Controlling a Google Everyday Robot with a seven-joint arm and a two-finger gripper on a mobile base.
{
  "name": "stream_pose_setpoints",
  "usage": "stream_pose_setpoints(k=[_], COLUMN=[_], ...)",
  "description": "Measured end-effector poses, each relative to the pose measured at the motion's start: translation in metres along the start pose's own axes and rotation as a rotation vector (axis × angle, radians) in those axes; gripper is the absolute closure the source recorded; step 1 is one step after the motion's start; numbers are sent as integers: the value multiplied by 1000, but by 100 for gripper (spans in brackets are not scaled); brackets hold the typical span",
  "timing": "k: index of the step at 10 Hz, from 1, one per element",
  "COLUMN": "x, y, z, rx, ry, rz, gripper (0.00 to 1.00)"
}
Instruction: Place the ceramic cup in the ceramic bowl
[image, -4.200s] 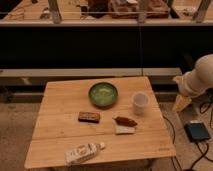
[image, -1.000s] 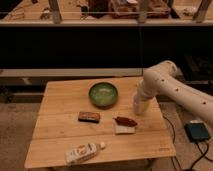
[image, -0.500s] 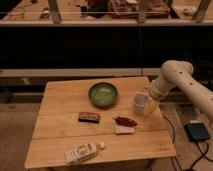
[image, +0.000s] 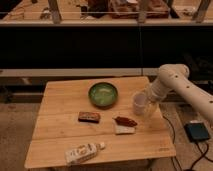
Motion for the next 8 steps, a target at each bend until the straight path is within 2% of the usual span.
stream_pose_setpoints(k=[4, 8], x=[-1, -5], y=[5, 10], z=[16, 35], rx=[-30, -39], ry=[-6, -7], rz=[4, 5], gripper=[20, 20])
